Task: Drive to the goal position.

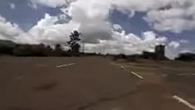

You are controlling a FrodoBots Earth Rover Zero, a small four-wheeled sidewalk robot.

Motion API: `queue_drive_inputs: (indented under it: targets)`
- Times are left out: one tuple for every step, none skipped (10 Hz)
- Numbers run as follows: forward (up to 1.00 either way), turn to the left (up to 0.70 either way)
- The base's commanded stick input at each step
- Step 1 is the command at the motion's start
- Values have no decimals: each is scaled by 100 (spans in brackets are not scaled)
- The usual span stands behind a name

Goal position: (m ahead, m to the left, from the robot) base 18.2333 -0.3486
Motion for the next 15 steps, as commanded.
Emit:
queue_drive_inputs:
  targets:
    - [100, 0]
    - [100, 0]
    - [100, 0]
    - [100, 0]
    - [100, 0]
    - [100, 0]
    - [100, -10]
    - [100, 0]
    - [100, 0]
    - [100, 0]
    - [100, 0]
    - [100, 0]
    - [100, 0]
    - [100, 0]
    - [100, 0]
